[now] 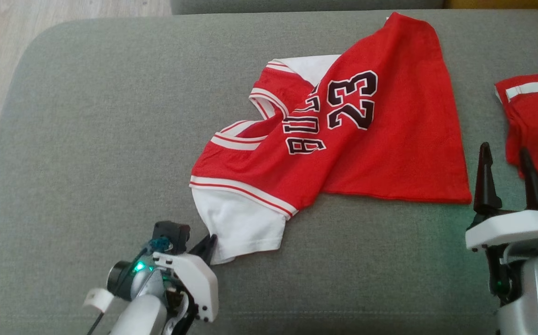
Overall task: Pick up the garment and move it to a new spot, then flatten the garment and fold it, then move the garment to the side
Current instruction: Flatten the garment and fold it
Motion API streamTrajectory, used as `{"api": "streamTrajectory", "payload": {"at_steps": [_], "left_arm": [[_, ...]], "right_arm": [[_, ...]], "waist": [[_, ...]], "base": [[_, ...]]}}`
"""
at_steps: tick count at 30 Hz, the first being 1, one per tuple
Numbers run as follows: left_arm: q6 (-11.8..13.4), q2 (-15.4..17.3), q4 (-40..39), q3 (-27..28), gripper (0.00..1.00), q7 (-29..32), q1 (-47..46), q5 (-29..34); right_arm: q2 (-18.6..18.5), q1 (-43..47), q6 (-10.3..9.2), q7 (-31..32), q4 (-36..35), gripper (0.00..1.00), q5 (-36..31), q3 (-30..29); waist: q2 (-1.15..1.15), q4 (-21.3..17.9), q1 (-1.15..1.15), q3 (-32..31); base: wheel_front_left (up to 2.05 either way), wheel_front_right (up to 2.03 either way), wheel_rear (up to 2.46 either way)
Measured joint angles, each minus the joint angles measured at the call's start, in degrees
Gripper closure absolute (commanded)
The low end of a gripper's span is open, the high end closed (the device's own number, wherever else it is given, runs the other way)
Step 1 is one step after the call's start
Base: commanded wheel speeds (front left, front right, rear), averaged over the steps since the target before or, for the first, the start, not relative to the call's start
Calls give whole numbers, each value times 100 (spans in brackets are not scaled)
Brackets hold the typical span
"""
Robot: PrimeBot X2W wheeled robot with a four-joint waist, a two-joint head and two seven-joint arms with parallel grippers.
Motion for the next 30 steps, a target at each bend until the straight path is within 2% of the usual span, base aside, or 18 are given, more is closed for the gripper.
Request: {"api": "streamTrajectory", "payload": {"at_steps": [14, 20, 30], "left_arm": [[481, -62, -623, 508, 100, -1801, -43, -62], [517, -63, -791, 641, 100, -2081, -143, -79], [515, -112, -992, 650, 100, -2194, -163, -77]], "right_arm": [[4, 17, 0, 125, 568, 0, 19, -134], [7, 25, 0, 81, 820, 0, 322, -102], [7, -59, 0, 100, 1604, 0, 597, -55]], "waist": [[0, 59, 0, -94], [0, 8, 0, -47], [0, 46, 1, 77]], "base": [[0, 0, 0], [0, 0, 0], [0, 0, 0]]}}
